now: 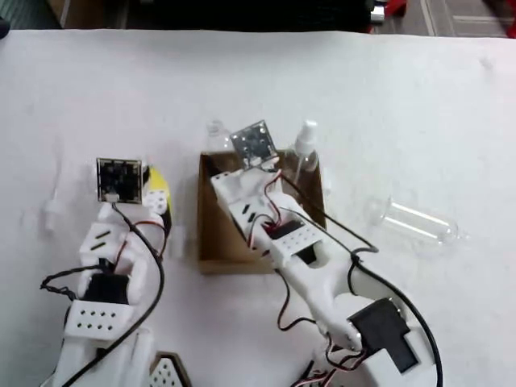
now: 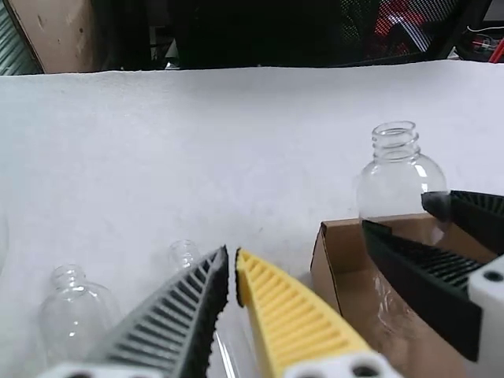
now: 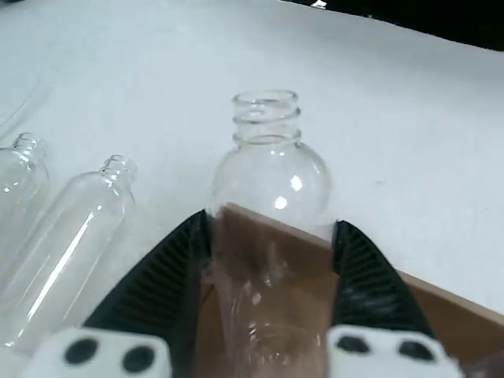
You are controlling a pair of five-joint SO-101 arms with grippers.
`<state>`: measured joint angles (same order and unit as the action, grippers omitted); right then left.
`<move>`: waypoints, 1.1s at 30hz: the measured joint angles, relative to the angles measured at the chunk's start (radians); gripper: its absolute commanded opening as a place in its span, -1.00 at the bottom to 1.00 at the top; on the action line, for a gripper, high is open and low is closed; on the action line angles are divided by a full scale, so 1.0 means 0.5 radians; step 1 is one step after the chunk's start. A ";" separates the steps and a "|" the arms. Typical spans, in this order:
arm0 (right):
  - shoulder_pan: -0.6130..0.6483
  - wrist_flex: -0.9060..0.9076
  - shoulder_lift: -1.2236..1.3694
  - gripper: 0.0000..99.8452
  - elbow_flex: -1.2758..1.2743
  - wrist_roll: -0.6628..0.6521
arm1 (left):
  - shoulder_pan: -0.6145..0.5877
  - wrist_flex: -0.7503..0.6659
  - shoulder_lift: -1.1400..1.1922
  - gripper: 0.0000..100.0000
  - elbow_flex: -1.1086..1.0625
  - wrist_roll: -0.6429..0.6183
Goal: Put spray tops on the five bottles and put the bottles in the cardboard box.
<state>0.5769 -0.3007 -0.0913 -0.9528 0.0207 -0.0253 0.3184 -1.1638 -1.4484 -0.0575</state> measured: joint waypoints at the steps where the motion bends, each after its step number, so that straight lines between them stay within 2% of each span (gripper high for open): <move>1: 0.003 0.000 0.037 -0.62 0.018 0.000 | 0.000 0.000 0.000 -0.95 0.000 0.000; 5: 0.009 -0.003 0.203 -0.62 0.153 0.000 | 0.000 0.000 0.000 -0.95 0.000 0.000; 12: 0.006 -0.003 0.181 -0.61 0.144 0.000 | 0.000 0.000 0.000 -0.95 0.000 0.000; 18: 0.046 -0.003 0.110 -0.46 0.101 0.000 | 0.000 0.000 0.000 -0.95 0.000 0.000; 33: 0.043 -0.003 0.086 -0.45 0.074 0.000 | 0.000 0.000 0.000 -0.95 0.000 0.000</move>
<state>0.5984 -0.3023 -0.0483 -0.9160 0.0207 -0.0253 0.3184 -1.1638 -1.4484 -0.0575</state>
